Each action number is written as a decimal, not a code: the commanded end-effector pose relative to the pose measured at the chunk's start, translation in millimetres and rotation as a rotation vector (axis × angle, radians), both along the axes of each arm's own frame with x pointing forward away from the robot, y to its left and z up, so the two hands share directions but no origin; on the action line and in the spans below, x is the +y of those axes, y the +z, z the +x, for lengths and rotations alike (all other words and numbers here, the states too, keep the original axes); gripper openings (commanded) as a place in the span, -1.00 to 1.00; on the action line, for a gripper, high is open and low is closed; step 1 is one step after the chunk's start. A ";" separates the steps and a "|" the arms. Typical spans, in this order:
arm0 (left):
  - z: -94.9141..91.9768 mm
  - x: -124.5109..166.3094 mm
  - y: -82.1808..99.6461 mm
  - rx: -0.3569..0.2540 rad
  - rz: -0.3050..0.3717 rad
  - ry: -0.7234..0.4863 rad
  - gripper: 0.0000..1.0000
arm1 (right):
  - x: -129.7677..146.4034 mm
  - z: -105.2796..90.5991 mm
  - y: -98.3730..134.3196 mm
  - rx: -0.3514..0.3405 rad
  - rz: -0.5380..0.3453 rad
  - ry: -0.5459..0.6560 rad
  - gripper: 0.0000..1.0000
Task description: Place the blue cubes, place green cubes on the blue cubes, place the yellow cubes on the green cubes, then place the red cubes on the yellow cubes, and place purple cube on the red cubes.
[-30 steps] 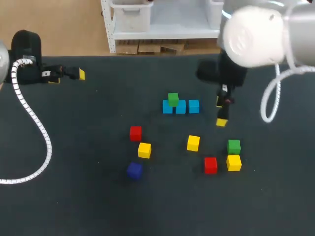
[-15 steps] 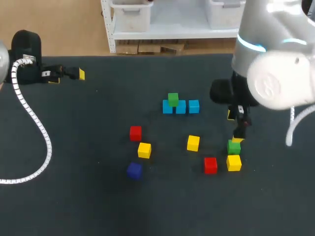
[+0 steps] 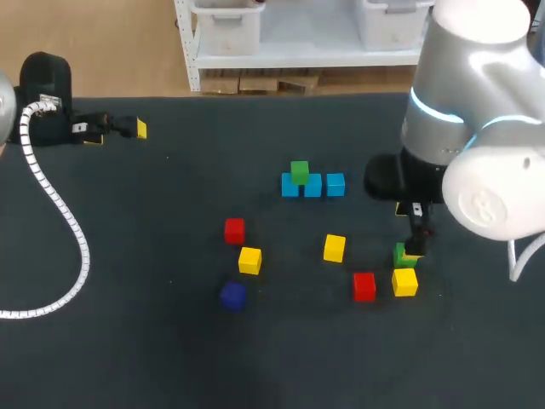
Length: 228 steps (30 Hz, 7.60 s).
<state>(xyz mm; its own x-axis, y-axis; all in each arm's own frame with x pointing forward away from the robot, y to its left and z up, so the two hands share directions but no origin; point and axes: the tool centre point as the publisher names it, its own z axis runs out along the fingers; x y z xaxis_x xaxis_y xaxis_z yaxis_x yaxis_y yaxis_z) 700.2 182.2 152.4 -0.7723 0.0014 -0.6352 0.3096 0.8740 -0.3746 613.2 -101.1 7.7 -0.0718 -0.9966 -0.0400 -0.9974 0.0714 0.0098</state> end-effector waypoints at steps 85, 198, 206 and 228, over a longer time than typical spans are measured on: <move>-0.4 2.1 -1.4 -0.006 -0.009 -0.007 1.00 | 54.2 67.7 56.3 0.054 0.084 0.038 -1.00; -0.4 2.1 -1.4 -0.006 -0.009 -0.007 1.00 | 109.1 122.7 11.4 0.038 0.060 0.046 -0.36; -0.4 2.1 -1.4 -0.006 -0.009 -0.007 1.00 | 108.2 123.5 8.6 0.030 0.061 0.039 0.78; -0.4 2.1 -1.4 -0.006 -0.009 -0.007 1.00 | 114.2 127.9 12.8 0.020 0.099 0.001 0.65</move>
<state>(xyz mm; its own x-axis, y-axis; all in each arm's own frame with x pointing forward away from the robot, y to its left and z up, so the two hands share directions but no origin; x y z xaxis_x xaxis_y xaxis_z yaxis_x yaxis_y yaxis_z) 700.2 182.2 152.4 -0.7723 0.0014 -0.6352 0.3096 0.8740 -0.3745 742.5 14.0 20.0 -0.0733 -0.9883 -0.1339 -0.9968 0.0685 0.0400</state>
